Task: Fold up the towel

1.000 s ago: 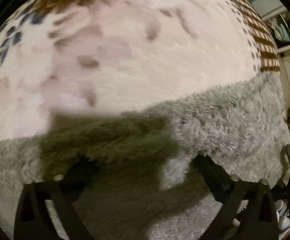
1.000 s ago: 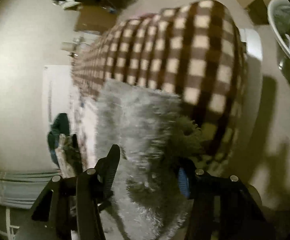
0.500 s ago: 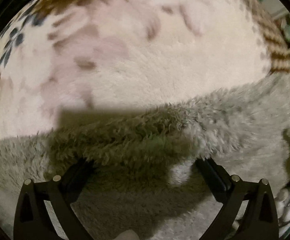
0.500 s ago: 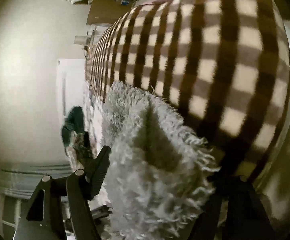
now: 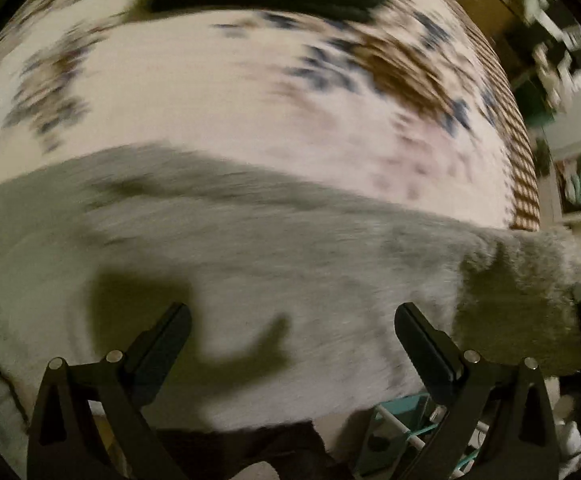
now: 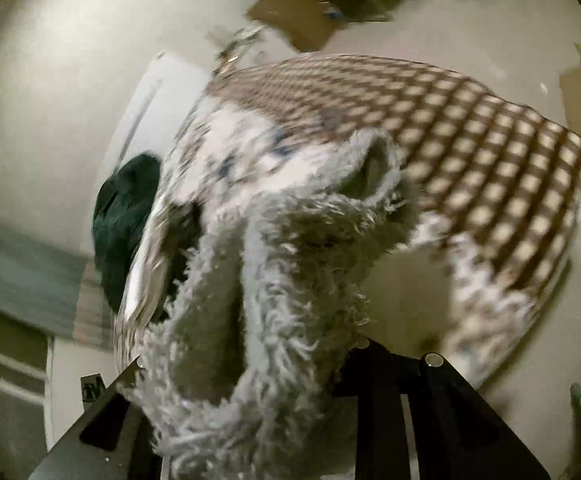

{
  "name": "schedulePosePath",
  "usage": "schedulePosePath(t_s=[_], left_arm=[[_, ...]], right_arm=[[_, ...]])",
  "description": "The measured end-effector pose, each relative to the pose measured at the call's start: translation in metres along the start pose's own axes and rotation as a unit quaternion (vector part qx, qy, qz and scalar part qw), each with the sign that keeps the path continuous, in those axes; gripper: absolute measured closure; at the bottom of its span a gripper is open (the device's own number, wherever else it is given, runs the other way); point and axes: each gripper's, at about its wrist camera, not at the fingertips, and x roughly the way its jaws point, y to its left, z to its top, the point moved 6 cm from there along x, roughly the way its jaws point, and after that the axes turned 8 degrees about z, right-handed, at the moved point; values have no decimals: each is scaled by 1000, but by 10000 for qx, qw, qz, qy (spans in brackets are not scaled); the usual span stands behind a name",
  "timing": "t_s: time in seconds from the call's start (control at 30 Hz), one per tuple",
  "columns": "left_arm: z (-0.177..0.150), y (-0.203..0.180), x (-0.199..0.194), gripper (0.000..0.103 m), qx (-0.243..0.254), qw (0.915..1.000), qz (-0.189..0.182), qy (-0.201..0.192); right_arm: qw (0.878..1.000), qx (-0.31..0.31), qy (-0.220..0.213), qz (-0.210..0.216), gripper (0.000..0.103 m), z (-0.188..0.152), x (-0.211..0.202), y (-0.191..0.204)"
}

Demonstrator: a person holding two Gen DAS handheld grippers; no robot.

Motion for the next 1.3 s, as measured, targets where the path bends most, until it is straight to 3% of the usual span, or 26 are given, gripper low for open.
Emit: schedulePosePath(t_s=[0.13, 0.27, 0.37, 0.47, 0.57, 0.6, 0.63, 0.67, 0.7, 0.77, 0.83, 0.97, 1.1, 1.2, 1.23, 1.27, 1.3], left_arm=[[-22, 82, -11, 0, -561, 9984, 86, -71], [-39, 157, -18, 0, -981, 9948, 231, -119], [-53, 209, -13, 0, -1293, 9909, 380, -72], [-69, 252, -7, 0, -1591, 9861, 482, 26], [-79, 283, -8, 0, -1820, 9819, 531, 19], [-81, 291, -11, 0, -1887, 9806, 528, -29], [-82, 293, -14, 0, -1922, 9799, 530, -64], [-82, 296, -17, 0, -1950, 9792, 549, -110], [-81, 296, -19, 0, -1962, 9790, 537, -148], [-76, 289, -24, 0, -1923, 9799, 480, -243], [-64, 274, -29, 0, -1792, 9825, 347, -364], [-34, 226, -28, 0, -1311, 9896, 227, -547], [-4, 163, -16, 0, -623, 9961, 133, -615], [13, 120, 0, 2, -108, 9973, 209, -694], [18, 108, 8, 5, 47, 9972, 238, -711], [22, 100, 16, 23, 150, 9971, 247, -707], [26, 90, 28, 53, 297, 9971, 284, -640]], right_arm=[[9980, -523, 313, 170, 78, -58, 3, 73], [9908, -968, 903, 295, 78, -139, 62, 131], [9814, -1184, 1482, 277, 78, -215, 117, 154], [9661, -1524, 2085, 9, 78, -294, 165, 165], [9385, -1767, 2898, -643, 72, -355, 211, 154], [9305, -1805, 3091, -784, 61, -368, 218, 153], [9256, -1866, 3215, -713, 41, -378, 216, 163], [9203, -1929, 3371, -467, 31, -384, 214, 174], [9154, -1928, 3528, -173, 20, -387, 208, 184], [9132, -1751, 3673, 237, 19, -383, 191, 197], [9170, -1553, 3658, 355, 19, -370, 169, 201], [9381, -1477, 3118, -299, 19, -310, 126, 170], [9438, -1516, 2654, -1260, 19, -257, 103, 123], [9493, -1280, 2387, -1596, 19, -223, 100, 91], [9504, -1220, 2344, -1641, 19, -217, 98, 85], [9519, -1156, 2298, -1665, 19, -211, 99, 80], [9524, -1127, 2251, -1721, 19, -208, 99, 73]])
